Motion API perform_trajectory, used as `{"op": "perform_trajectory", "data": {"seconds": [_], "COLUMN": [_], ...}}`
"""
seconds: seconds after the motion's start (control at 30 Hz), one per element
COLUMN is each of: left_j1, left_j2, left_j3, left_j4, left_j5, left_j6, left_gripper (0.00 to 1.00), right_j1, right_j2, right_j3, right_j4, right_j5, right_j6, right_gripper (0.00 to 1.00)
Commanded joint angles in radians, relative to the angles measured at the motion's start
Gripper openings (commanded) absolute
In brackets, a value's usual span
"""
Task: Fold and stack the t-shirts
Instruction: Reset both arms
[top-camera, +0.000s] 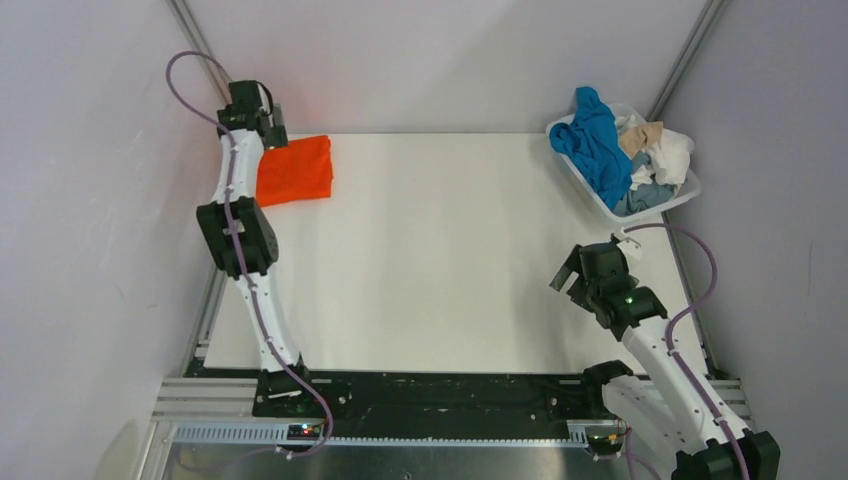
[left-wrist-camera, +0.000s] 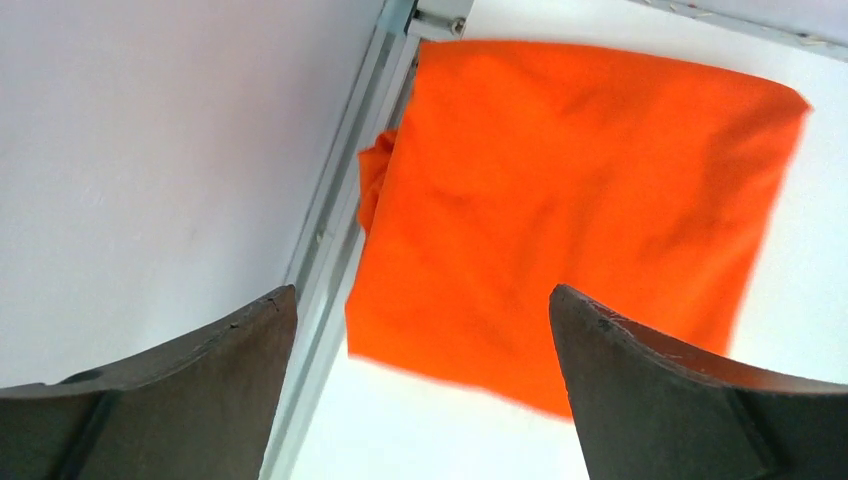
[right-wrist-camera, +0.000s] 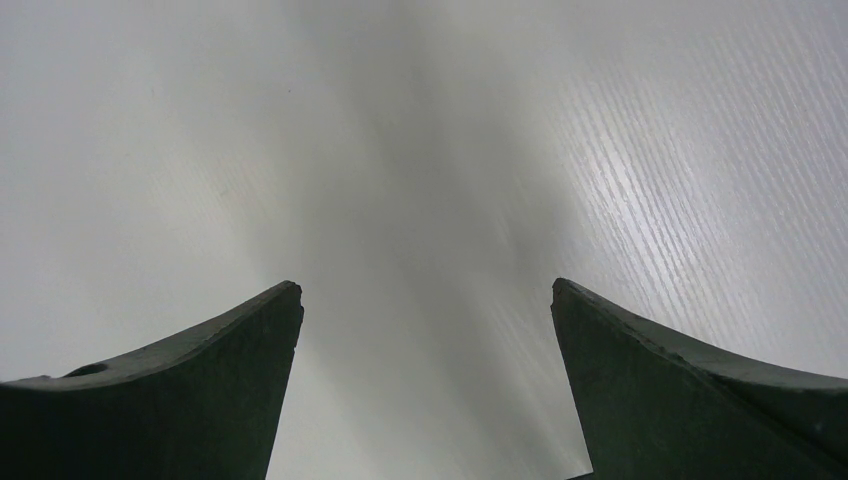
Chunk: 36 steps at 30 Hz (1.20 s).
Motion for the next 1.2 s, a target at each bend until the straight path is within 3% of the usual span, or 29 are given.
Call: {"op": "perform_trajectory", "data": {"seconds": [0.0, 0.2, 0.27, 0.33, 0.4, 0.53, 0.67, 0.87, 1.0, 1.17], "left_j1": [-0.033, -0.189, -0.301, -0.397, -0.501, -0.667, -0.781, -0.81, -0.808, -0.808], "left_j2": [-0.31, -0.537, -0.638, -0.777, -0.929, -1.178, -1.368, -1.713, -1.923, -1.995], "left_j3": [-0.13, -0.455, -0.606, -0.815, -1.144, -1.476, -1.649, -1.895, -1.983, -2.002], "left_j4": [0.034, 0.053, 0.097, 0.178, 0.307, 0.441, 0.448, 0.448, 0.42, 0.385], "left_j5": [0.024, 0.005, -0.021, -0.077, -0.103, -0.126, -0.152, -0.214, -0.262, -0.302], "left_j6": [-0.18, -0.348, -0.381, -0.422, -0.462, -0.562, -0.617, -0.69, -0.681, -0.676], "left_gripper": [1.0, 1.0, 1.0, 1.0, 1.0, 1.0, 1.0, 1.0, 1.0, 1.0], "right_j1": [-0.015, -0.025, -0.025, -0.025, -0.025, -0.025, -0.023, -0.021, -0.022, -0.022], "right_j2": [-0.026, -0.053, -0.066, -0.082, -0.099, -0.153, -0.242, -0.379, -0.419, -0.452], "right_j3": [0.04, 0.04, 0.035, 0.02, -0.001, -0.048, -0.16, -0.223, -0.26, -0.267], "right_j4": [-0.006, 0.03, 0.048, 0.068, 0.081, 0.079, 0.139, 0.172, 0.189, 0.201], "right_j5": [0.041, -0.032, -0.087, -0.122, -0.127, -0.125, -0.12, -0.109, -0.124, -0.122], "right_j6": [0.06, 0.06, 0.028, 0.0, -0.026, -0.044, -0.046, -0.052, -0.051, -0.052], "right_gripper": [0.99, 0.99, 0.99, 0.99, 1.0, 0.99, 0.99, 1.0, 0.99, 0.99]}}
